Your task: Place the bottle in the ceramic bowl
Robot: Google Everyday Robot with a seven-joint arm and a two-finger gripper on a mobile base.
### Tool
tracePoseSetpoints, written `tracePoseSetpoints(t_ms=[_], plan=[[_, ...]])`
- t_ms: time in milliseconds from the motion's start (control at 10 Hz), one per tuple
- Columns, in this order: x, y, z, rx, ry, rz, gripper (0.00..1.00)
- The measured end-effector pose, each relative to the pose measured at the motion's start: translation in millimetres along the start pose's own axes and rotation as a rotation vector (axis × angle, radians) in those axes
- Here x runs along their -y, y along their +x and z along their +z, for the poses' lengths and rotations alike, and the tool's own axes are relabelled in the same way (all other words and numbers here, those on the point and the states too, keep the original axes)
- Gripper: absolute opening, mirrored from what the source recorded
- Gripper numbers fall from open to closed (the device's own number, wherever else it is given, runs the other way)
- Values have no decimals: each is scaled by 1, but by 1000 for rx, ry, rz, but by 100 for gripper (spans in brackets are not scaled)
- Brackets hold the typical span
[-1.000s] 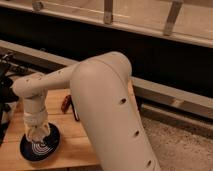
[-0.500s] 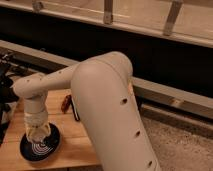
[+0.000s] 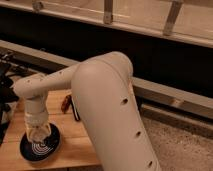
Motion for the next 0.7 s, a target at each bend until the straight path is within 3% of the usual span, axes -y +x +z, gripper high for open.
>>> tracePoseSetpoints(t_ms=[700], plan=[[2, 0, 5, 3, 4, -4, 41]])
